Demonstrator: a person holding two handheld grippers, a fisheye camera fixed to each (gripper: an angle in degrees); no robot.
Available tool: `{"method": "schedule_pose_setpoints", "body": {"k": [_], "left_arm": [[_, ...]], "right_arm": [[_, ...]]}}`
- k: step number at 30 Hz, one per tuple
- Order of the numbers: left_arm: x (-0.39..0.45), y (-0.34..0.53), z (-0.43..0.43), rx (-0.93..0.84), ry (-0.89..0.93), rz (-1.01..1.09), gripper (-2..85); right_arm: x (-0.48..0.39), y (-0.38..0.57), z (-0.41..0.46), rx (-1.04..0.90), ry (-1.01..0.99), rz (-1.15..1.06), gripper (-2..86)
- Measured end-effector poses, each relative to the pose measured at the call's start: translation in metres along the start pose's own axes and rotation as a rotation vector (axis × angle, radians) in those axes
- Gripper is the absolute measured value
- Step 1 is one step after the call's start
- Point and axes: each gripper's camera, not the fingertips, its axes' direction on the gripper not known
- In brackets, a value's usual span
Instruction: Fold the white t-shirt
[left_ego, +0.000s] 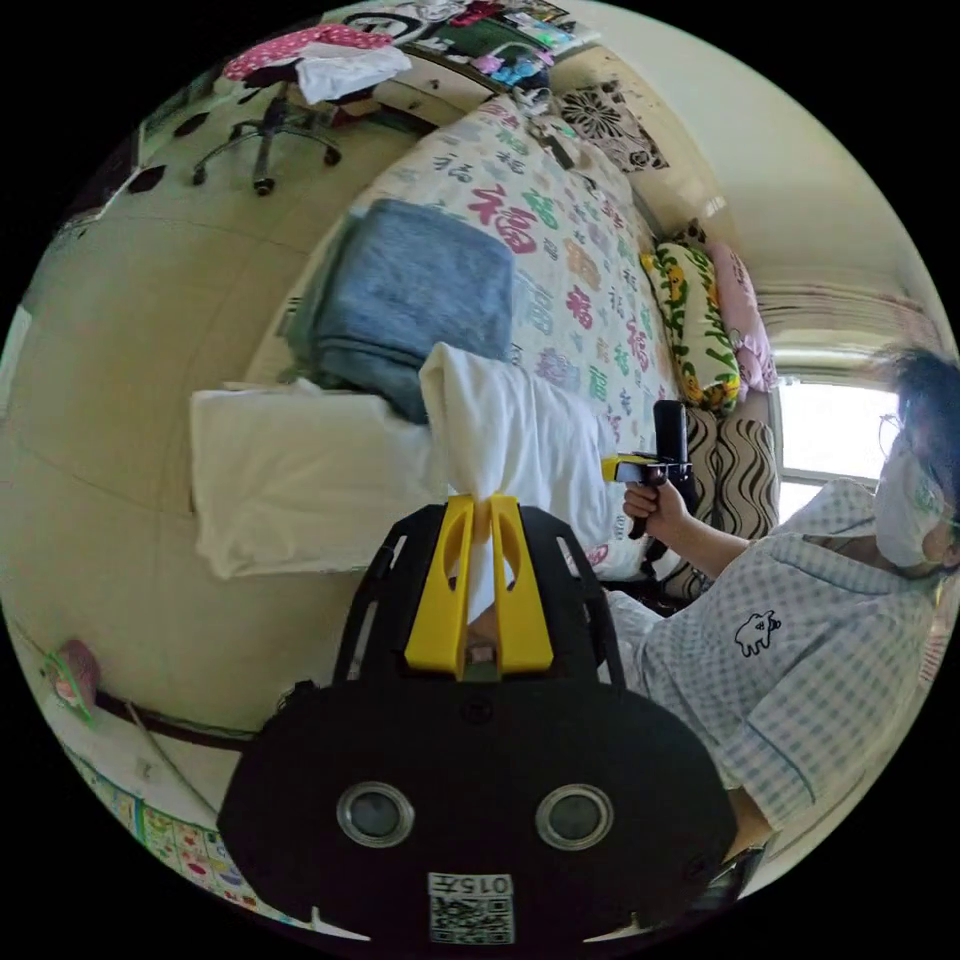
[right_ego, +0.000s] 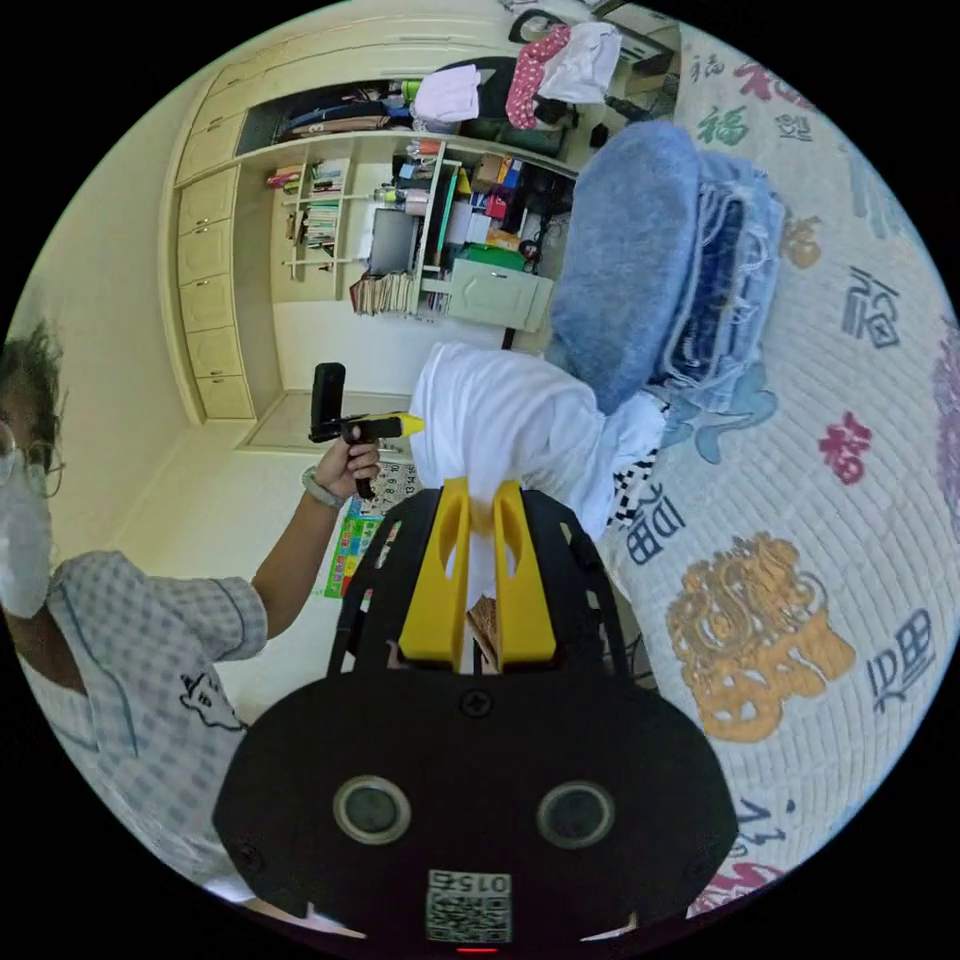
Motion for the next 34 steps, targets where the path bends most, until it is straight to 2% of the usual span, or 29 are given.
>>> {"method": "schedule_pose_setpoints", "body": {"k": [5,9,15,18,20,22,23,26,29,31,33,34], "left_arm": [[-0.08,-0.018,-0.007,-0.103,-0.094,-0.09,0.7],[-0.116,-0.025,0.038,-0.193,0.015,-0.129,1.2],[-0.106,0.001,0.03,-0.104,0.078,-0.157,3.9],[-0.083,0.024,0.013,-0.031,0.041,-0.193,6.1],[-0.05,0.037,0.001,0.02,-0.102,-0.186,6.2],[0.036,0.05,-0.009,0.149,-0.389,-0.039,5.1],[0.059,0.051,-0.007,0.165,-0.414,0.015,4.8],[0.167,0.046,0.039,0.17,-0.323,0.286,3.6],[0.27,0.039,0.127,0.146,-0.139,0.552,2.0],[0.355,0.035,0.204,0.063,0.012,0.728,1.4],[0.43,0.039,0.252,0.02,0.01,0.887,1.0],[0.482,0.051,0.278,0.069,-0.07,1.015,0.9]], "right_arm": [[0.02,-0.039,0.073,-0.056,0.135,0.07,4.4],[0.04,-0.035,0.085,-0.072,0.145,0.142,4.4],[0.042,-0.021,0.078,-0.058,0.093,0.144,5.6],[0.035,-0.005,0.059,-0.04,0.1,0.132,5.8],[0.028,0.01,0.043,-0.03,0.112,0.102,5.8],[0.018,0.036,0.016,-0.048,0.185,0.063,5.8],[0.016,0.044,0.009,-0.05,0.214,0.056,5.8],[0.002,0.091,-0.036,-0.016,0.36,0.033,5.9],[-0.027,0.146,-0.083,0.092,0.568,-0.022,5.5],[-0.047,0.195,-0.119,0.216,0.836,0.036,2.0],[-0.055,0.234,-0.147,0.287,0.878,0.105,0.3],[-0.058,0.26,-0.166,0.317,0.851,0.135,0.0]]}}
